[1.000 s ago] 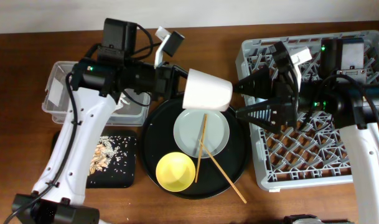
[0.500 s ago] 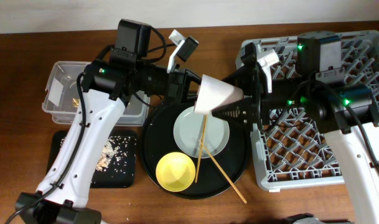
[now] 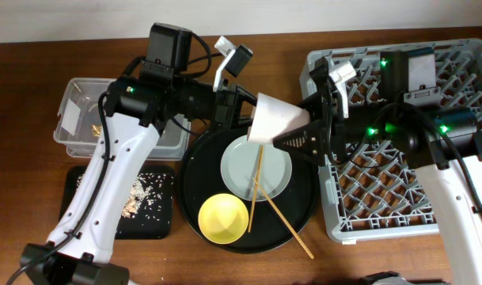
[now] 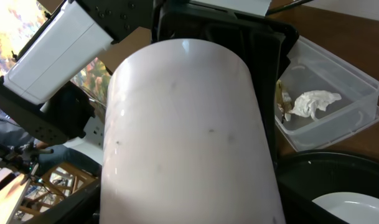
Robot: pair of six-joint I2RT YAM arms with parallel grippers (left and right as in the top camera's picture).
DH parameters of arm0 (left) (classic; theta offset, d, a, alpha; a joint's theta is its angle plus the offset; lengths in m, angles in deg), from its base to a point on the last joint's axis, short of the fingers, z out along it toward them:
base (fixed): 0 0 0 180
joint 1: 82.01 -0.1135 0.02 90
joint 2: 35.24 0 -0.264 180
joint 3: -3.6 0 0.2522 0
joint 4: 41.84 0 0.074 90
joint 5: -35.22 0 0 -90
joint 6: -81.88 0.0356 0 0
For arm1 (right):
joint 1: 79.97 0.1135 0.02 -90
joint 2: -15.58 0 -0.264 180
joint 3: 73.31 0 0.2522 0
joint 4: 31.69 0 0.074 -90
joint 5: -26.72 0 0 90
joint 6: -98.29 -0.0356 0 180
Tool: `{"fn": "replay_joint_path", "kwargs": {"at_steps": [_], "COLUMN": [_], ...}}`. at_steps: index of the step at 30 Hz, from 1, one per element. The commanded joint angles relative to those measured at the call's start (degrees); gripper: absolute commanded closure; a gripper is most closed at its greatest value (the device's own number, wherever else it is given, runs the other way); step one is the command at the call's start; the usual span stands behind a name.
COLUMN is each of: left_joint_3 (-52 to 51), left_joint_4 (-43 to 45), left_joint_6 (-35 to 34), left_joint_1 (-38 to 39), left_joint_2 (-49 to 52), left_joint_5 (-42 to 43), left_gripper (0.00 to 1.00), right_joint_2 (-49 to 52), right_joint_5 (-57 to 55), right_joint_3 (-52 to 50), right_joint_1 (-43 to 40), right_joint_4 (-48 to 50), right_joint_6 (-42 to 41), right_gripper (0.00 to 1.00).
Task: Sort waste into correct bins and load items into the dishwasher rack
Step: 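Hand the pink cup from the left gripper to the right gripper, then lower the pink cup into the rack with the right gripper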
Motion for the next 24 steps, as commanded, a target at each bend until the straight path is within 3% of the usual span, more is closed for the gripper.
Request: {"fn": "replay_joint_path", "kwargs": {"at_steps": [1,6,7,8,10,13,19,24], "left_joint_3": [0.20,0.20,0.20,0.20,0.20,0.20,0.20,0.20], "left_joint_4": [0.37,0.31,0.13,0.02,-0.13,-0.66,-5.25,-9.35], "left_joint_6": [1.29,1.31,1.31,1.31,1.29,0.52,0.15,0.13], "left_joint_1": [0.04,0.04,0.04,0.04,-0.04,-1.77,-4.57,-4.57], "left_joint_2": [-0.04,-0.04,-0.04,-0.04,-0.04,-0.04,-0.04,-0.04], "left_joint_5": [1.07,-0.39,-2.14,-5.11,-14.67,-28.87,-43.71,-49.13], "left_gripper": [1.00,0.98,0.87,0.68,0.57,0.34,0.33,0.26], "right_joint_2": [0.17,0.15,0.15,0.15,0.15,0.15,0.15,0.15], "right_joint_5": [-0.46,-0.48,-0.48,-0.52,-1.64,-11.74,-38.66,-56.61], "right_joint_3": [0.76,0.76,0.76,0.76,0.76,0.76,0.76,-1.62], "right_joint_1": [-0.04,-0.04,-0.04,-0.07,-0.85,-3.06,-11.41,-13.86], "right_joint_4": [0.94,5.75,6.60,7.17,6.47,1.18,-17.44,-28.13], "right_joint_6": [-0.22,-0.24,-0.24,-0.24,-0.28,-0.28,-1.31,-12.96], "right_gripper": [0.32,0.41,0.42,0.43,0.44,0.46,0.49,0.49]}}
